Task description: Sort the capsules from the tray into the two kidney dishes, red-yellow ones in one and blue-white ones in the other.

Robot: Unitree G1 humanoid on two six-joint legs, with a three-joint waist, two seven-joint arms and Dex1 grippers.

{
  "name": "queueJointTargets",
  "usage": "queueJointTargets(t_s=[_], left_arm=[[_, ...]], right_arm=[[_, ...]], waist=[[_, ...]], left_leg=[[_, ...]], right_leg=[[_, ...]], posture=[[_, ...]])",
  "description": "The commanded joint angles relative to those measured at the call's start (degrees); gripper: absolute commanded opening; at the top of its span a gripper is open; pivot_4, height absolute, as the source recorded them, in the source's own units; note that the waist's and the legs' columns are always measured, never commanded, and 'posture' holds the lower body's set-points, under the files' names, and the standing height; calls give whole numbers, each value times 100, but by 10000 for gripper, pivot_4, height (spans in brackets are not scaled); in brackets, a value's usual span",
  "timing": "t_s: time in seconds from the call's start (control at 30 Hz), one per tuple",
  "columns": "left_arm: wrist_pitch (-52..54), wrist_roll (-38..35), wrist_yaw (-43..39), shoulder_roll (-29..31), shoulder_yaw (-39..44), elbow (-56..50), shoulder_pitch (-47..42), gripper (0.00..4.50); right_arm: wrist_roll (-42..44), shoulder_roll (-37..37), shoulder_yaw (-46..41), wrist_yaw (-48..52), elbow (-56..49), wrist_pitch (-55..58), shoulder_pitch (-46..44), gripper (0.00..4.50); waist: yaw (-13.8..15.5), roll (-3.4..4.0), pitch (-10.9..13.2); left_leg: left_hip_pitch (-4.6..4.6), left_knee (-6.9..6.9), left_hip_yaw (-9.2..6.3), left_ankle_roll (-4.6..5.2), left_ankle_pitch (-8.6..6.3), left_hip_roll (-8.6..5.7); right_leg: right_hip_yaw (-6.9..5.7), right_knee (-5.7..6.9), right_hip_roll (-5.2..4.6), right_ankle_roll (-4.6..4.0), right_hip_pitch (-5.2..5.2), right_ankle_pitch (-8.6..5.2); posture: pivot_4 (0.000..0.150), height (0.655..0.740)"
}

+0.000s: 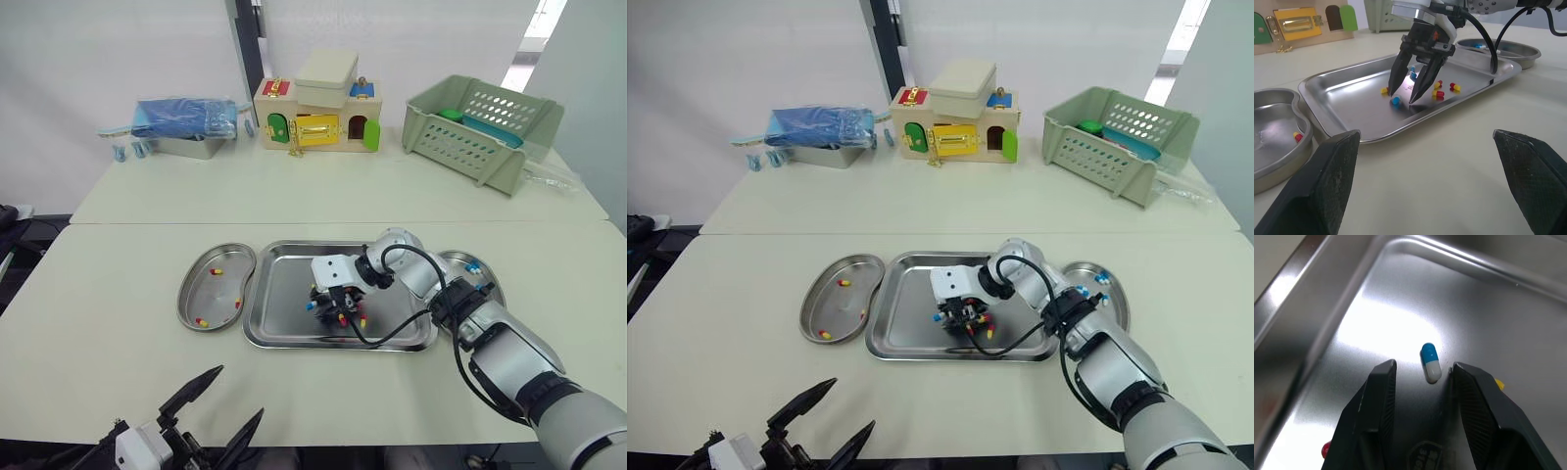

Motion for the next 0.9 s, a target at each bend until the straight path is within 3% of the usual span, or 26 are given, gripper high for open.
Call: queueJointTargets(t_s=[0.03, 0.17, 0.5, 0.73, 0.9], left_arm=[[-158, -20, 9, 7, -53, -80, 53, 45000], [-161, -7, 38, 26, -75, -108, 67, 45000], [4, 90, 208, 86, -160, -359, 53, 45000], [25, 96, 294, 168, -202, -400, 45, 45000], [8, 61, 305, 204, -195, -424, 65, 45000]], right_arm=[[-114, 112, -83, -67, 113, -126, -59, 20191], [-149, 160, -115, -49, 169, -127, -49, 20191], [-167, 155, -146, 59, 129, 98, -17, 132], [151, 109, -425, 231, -209, 409, 71, 132], [995, -517, -1155, 582, -1879, 1530, 640, 132]], waist=[[-3, 0, 0], [-4, 0, 0], [-1, 0, 0], [1, 0, 0], [42, 1, 1]], left_leg=[[1, 0, 0, 0, 0, 0], [1, 0, 1, 0, 0, 0], [2, 1, 0, 0, 0, 0], [2, 0, 0, 0, 0, -1], [-6, 0, -1, 0, 0, -1]], right_leg=[[0, 0, 0, 0, 1, 0], [1, 1, 0, 0, 1, 0], [1, 1, 0, 0, 2, 0], [1, 1, 0, 0, 2, 0], [0, -3, 0, 0, 2, 0]], posture=[[1500, 7400], [1500, 7400], [1500, 7400], [1500, 7400], [1500, 7400]])
